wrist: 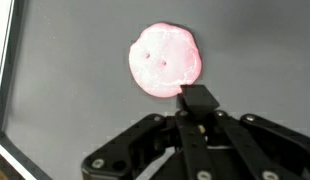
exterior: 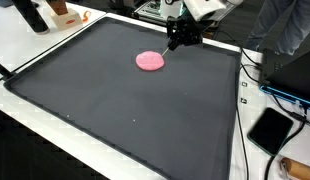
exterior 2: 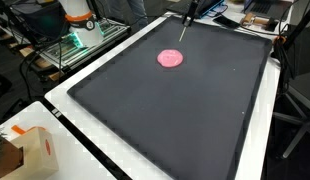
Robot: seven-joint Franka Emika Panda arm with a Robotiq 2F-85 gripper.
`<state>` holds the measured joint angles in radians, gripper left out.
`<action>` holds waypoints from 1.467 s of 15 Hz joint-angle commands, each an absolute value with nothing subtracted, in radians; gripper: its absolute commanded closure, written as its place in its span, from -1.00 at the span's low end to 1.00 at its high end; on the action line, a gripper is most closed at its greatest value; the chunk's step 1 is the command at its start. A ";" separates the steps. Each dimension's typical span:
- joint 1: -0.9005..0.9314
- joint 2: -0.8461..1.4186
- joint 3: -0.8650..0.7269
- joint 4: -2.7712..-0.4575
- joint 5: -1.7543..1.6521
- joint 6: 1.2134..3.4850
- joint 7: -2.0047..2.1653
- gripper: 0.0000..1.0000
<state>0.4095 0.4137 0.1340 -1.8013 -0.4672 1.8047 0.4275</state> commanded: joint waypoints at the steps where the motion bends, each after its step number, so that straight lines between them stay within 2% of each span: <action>1: 0.439 0.449 0.133 -1.777 -0.491 1.758 0.510 0.94; 22: 0.482 0.548 0.120 -1.715 -0.479 1.663 0.670 0.94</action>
